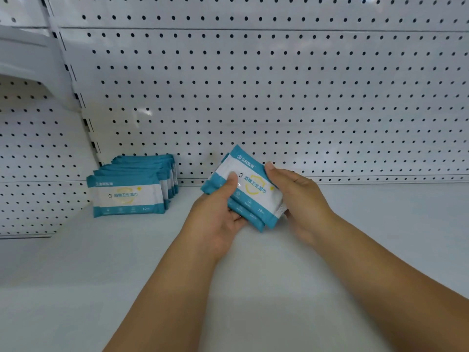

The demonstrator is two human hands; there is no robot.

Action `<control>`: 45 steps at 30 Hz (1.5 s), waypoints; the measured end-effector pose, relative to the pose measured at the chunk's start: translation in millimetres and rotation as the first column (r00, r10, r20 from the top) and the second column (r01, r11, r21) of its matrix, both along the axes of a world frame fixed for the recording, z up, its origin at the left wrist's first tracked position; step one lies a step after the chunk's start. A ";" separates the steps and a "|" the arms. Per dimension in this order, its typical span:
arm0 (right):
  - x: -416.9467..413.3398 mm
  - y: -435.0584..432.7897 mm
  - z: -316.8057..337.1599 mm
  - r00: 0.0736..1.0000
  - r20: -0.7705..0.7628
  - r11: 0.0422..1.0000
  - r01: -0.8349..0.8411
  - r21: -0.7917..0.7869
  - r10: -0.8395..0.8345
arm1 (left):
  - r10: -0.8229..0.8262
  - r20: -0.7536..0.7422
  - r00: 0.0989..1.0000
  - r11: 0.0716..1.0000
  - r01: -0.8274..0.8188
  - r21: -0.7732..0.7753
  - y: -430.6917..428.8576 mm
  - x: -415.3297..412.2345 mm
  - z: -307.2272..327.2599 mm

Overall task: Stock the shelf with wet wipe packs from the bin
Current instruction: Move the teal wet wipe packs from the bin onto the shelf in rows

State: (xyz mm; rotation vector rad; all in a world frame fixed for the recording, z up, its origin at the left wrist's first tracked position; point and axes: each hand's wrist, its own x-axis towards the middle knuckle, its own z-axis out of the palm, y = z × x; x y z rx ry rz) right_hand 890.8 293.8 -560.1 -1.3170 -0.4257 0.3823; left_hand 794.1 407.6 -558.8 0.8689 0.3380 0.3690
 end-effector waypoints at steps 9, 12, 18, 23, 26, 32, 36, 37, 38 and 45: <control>2.8 1.0 -3.2 0.987 0.021 0.982 -0.155 -0.111 0.158 | 0.081 0.031 0.996 0.995 -0.082 0.051 2.9 1.1 1.7; 5.5 -2.3 -6.0 0.991 0.045 0.985 -0.117 -0.127 0.123 | 0.158 -0.134 0.978 0.957 -0.118 0.265 5.1 0.5 -0.5; 6.1 -2.9 -8.4 0.990 0.129 0.990 -0.045 -0.136 0.063 | 0.435 -0.224 0.872 0.664 -0.143 0.734 24.5 -27.2 9.0; 6.5 -3.3 -13.3 0.954 0.298 0.964 0.117 -0.240 -0.041 | 0.780 -0.050 0.624 0.092 -0.035 0.995 59.1 -64.5 -3.3; 4.2 2.2 -14.6 0.932 0.358 0.960 0.144 -0.240 -0.050 | 0.797 -0.154 0.584 0.094 0.131 0.987 62.4 -70.2 -12.6; 9.5 40.6 -6.8 0.842 0.539 0.906 0.211 -0.368 0.023 | 0.793 -0.261 0.551 0.135 0.258 0.957 62.3 -69.8 -20.2; 23.2 80.6 -1.8 0.804 0.591 0.877 0.238 -0.418 0.064 | 0.794 -0.265 0.547 0.146 0.251 0.957 62.0 -69.2 -20.2; 26.4 90.5 -1.5 0.786 0.614 0.872 0.245 -0.424 0.078 | 0.795 -0.264 0.546 0.148 0.247 0.958 62.2 -69.1 -20.4; 29.1 100.0 -2.0 0.758 0.647 0.864 0.264 -0.429 0.089 | 0.794 -0.262 0.549 0.154 0.236 0.960 62.3 -69.0 -20.9; 26.4 131.7 -23.3 0.663 0.746 0.890 0.376 -0.259 -0.062 | 0.804 -0.222 0.551 0.218 0.073 0.973 64.7 -68.2 -20.6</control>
